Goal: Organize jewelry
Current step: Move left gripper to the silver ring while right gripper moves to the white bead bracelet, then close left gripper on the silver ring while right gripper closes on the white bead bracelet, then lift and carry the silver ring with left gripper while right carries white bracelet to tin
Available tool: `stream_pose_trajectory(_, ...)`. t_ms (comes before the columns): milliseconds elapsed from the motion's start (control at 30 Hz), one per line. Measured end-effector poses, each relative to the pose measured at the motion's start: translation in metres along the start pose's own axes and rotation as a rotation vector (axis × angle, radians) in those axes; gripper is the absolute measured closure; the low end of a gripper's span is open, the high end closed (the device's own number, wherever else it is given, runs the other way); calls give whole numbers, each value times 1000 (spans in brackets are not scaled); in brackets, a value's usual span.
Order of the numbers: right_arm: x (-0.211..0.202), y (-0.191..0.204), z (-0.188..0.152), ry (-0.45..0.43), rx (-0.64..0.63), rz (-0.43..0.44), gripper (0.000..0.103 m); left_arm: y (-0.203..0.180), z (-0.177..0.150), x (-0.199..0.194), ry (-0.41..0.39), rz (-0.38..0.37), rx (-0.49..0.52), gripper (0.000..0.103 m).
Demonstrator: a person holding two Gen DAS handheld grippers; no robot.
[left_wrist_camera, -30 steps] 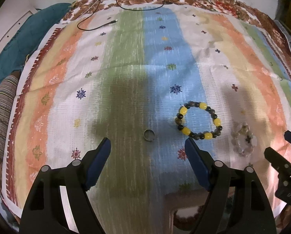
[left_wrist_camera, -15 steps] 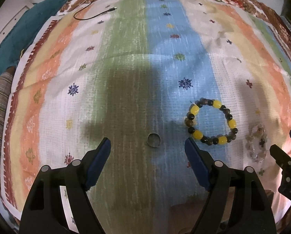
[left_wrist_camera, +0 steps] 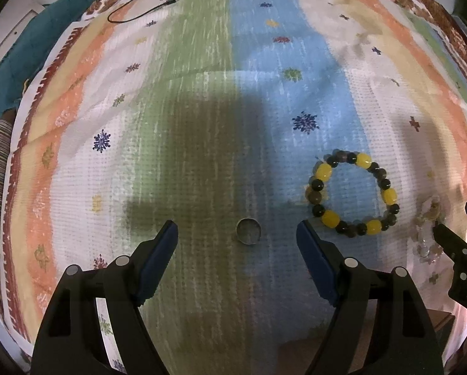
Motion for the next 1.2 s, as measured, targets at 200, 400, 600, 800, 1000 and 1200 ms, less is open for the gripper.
stream_pose_trajectory(200,9,4,0,23,-25,-8,40,1,1,9,24,-11,-1,34)
stream_pose_trajectory(400,9,13,1,18,-67,2,76,1,1,16,39,-9,14,59)
stream_pose_trajectory(600,7,17,0,11,-80,7,86,1,3,18,43,-4,8,85)
stream_pose_trajectory(800,0,12,4,-9,-73,4,87,4,5,16,41,-8,-10,85)
stream_pose_trajectory(1000,-20,2,13,-57,-56,-14,87,1,-1,2,18,-22,6,85)
stream_pose_trajectory(1200,-42,-1,18,-103,-66,-23,87,-2,-6,-16,-14,-37,29,85)
Point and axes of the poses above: each gripper's, at about its wrist camera, not at the fingertips, and x roughly the way its jaws point, y to its left, z to its top, the point moved 9 cm from there along x, roughly the way its jaws point, and after that the axes turned 12 degrees about -x, right-handed, at the moved point
